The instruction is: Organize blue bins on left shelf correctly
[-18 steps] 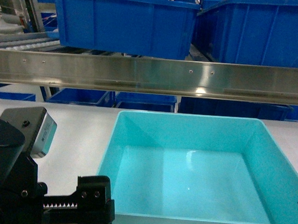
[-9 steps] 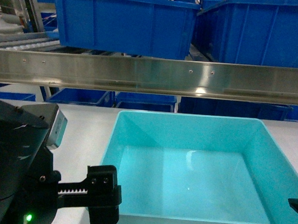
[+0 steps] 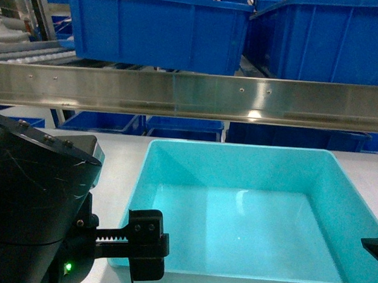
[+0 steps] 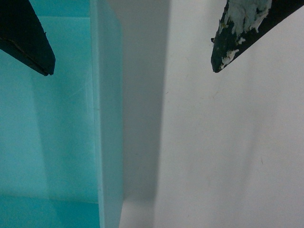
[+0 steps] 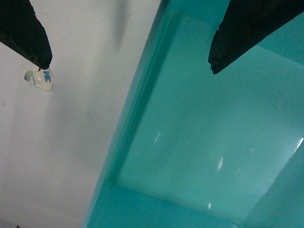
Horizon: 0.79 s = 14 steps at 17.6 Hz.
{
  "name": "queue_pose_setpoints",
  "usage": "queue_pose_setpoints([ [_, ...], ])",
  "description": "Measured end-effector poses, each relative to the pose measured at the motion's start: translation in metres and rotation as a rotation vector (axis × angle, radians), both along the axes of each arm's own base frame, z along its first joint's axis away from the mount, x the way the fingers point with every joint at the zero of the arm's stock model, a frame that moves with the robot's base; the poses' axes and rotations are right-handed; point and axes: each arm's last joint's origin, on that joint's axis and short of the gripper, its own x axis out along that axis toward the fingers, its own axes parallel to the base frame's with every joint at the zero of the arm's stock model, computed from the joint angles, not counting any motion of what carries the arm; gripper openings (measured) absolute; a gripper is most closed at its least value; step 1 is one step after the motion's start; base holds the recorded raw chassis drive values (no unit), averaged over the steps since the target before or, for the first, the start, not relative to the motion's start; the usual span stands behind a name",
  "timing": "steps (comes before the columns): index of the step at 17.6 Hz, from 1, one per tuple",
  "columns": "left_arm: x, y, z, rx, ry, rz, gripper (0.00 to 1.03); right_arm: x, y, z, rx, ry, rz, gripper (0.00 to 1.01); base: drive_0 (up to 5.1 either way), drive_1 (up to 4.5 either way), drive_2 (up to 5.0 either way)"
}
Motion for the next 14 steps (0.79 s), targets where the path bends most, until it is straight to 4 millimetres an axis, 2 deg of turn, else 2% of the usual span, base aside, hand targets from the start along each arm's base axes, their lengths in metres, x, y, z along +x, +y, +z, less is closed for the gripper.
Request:
queue_pose_setpoints([
  [3,0.002,-0.001,-0.009,0.009,0.020,0.005,0.98,0.004,-0.001,-0.008,-0.005,0.014,-0.007,0.98,0.0,0.00,0.0],
  [10,0.010,-0.006,-0.011,0.007,0.024,0.001,0.98,0.014,-0.007,-0.019,-0.014,0.022,-0.041,0.98,0.0,0.00,0.0],
  [14,0.015,-0.011,-0.008,0.010,0.018,-0.007,0.98,0.022,-0.008,-0.018,-0.017,0.010,-0.041,0.98,0.0,0.00,0.0],
])
